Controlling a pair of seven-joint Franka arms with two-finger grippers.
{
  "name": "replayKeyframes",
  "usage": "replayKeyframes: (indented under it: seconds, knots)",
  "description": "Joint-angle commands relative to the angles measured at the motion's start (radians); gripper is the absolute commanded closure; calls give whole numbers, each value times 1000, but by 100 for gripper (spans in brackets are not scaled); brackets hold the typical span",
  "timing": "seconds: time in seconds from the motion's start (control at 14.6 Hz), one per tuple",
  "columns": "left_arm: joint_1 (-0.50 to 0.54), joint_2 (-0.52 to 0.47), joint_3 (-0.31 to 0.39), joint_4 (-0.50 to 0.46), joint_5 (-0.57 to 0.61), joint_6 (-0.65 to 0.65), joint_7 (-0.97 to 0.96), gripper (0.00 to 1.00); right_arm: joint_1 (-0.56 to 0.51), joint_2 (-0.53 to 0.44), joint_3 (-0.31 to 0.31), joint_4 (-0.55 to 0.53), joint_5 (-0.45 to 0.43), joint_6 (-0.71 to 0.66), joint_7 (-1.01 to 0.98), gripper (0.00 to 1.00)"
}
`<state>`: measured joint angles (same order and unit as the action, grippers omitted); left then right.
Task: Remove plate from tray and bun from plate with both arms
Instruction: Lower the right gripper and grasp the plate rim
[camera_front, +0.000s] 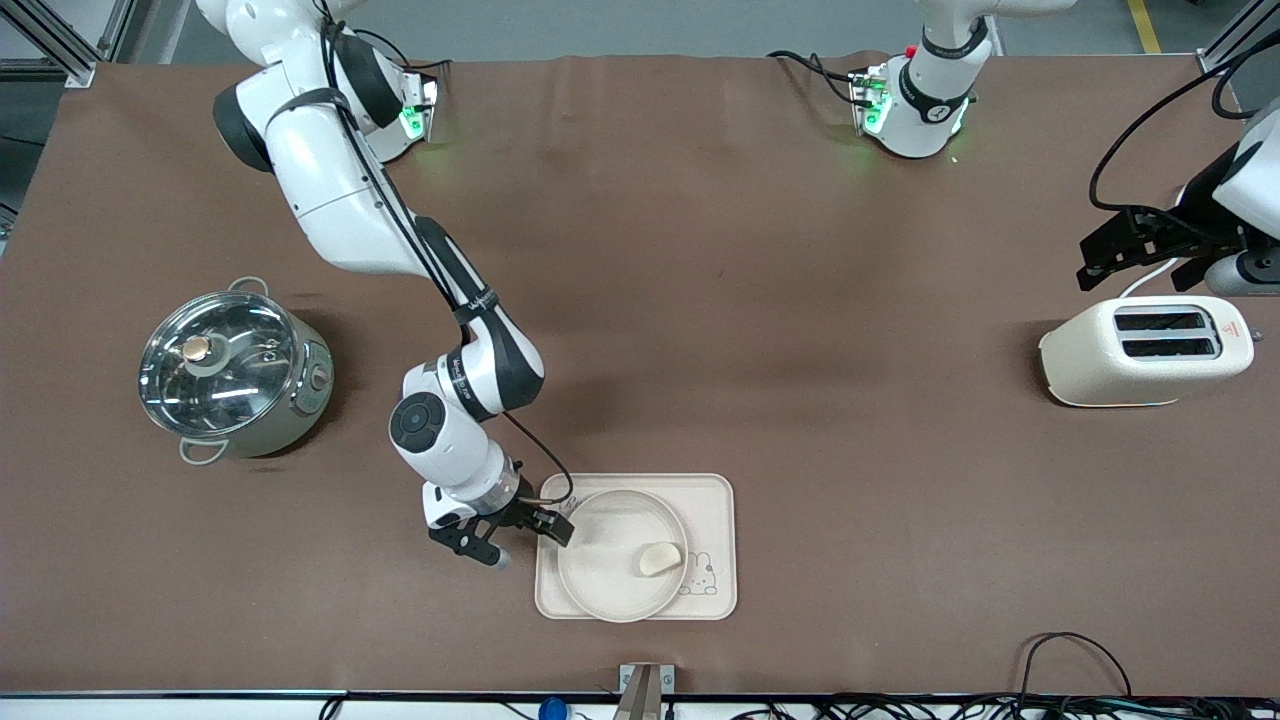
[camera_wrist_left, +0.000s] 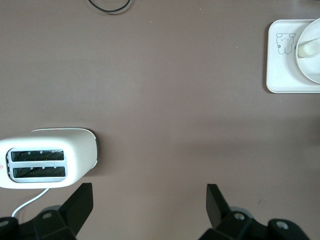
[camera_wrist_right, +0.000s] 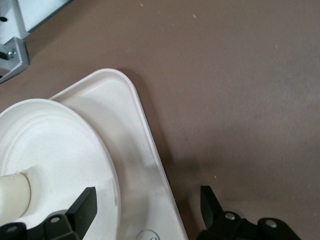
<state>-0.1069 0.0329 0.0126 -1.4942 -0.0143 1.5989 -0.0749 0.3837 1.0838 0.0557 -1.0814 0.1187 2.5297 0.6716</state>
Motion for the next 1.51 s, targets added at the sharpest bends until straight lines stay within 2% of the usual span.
replayKeyframes:
  seconds: [0.0,0.14,0.27,0.41,0.69,0.96,1.37,1.44]
  knots:
    - [-1,1,0,8,16,-1,18,0,14,13,-14,61,-40,-44,-56,14]
    - [-1,1,-2,8,16,-1,18,0,27,14,-17,75,-51,-52,-72,14]
    - [-1,1,-2,9,16,-1,18,0,56,21,-51,84,-57,-52,-82,18]
    - [-1,1,-2,9,16,-1,18,0,86,27,-80,89,-57,-51,-99,31]
    - [1,1,0,9,16,-1,18,0,98,61,-82,113,-57,-46,-119,49]
    - [-1,1,-2,9,16,-1,18,0,101,70,-82,126,-57,-45,-119,59]
    - [1,1,-2,9,16,-1,18,0,101,82,-80,132,-56,-37,-119,97]
    - [-1,1,-2,9,16,-1,18,0,99,84,-80,132,-56,-34,-119,99]
